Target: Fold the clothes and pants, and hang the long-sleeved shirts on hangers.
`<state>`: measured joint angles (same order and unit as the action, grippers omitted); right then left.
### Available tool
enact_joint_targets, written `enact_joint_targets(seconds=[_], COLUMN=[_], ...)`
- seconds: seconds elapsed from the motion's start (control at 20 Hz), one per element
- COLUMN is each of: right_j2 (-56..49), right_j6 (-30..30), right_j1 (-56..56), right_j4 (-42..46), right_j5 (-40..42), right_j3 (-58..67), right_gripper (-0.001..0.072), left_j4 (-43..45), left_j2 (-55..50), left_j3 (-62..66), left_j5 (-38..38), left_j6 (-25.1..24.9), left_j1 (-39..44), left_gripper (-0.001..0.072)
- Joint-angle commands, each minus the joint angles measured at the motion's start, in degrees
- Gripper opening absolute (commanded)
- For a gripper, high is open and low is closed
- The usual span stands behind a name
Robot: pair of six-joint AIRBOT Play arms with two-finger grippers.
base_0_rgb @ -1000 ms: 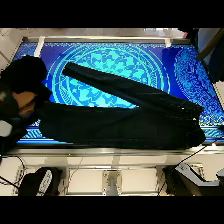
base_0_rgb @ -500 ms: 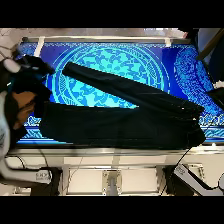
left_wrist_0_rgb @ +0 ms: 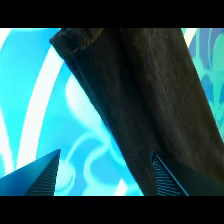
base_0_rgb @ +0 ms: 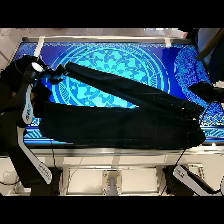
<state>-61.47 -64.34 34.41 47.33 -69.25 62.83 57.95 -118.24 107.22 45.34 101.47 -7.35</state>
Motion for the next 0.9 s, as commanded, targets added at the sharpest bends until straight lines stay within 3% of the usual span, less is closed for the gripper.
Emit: enact_joint_targets(seconds=[0.0, 0.25, 0.35, 0.4, 0.55, 0.75, 0.85], right_j2=[0.02, 0.02, 0.02, 0.02, 0.02, 0.04, 0.04], right_j6=[-0.07, -0.09, -0.09, -0.09, -0.07, -0.07, -0.07], right_j1=[-0.63, -0.63, -0.63, -0.63, -0.63, -0.48, -0.46], right_j4=[-0.15, -0.15, -0.15, -0.15, -0.13, 4.00, 7.76], right_j5=[0.17, 0.17, 0.20, 0.24, 0.33, 2.32, 3.41], right_j3=[0.07, 0.07, 0.07, 0.07, 0.07, 0.07, 0.07], right_gripper=[0.0591, 0.0590, 0.0591, 0.0591, 0.0591, 0.0591, 0.0591], left_j4=[-2.58, -6.01, -6.64, -6.64, -6.64, -6.38, -0.57], left_j2=[-3.45, -6.47, -6.86, -7.06, -7.85, -6.56, -3.32], left_j3=[0.92, 1.05, 1.09, 1.09, 1.27, 2.16, 2.16], left_j5=[-7.48, -12.90, -14.73, -15.45, -15.47, -13.03, -9.11], left_j6=[0.20, 0.17, 0.17, 0.17, -2.38, -3.93, -5.01], left_j1=[0.81, 1.73, 1.81, 1.88, 2.01, 1.07, -0.26], left_gripper=[0.0603, 0.0576, 0.0461, 0.0438, 0.0020, 0.0017, 0.0015])
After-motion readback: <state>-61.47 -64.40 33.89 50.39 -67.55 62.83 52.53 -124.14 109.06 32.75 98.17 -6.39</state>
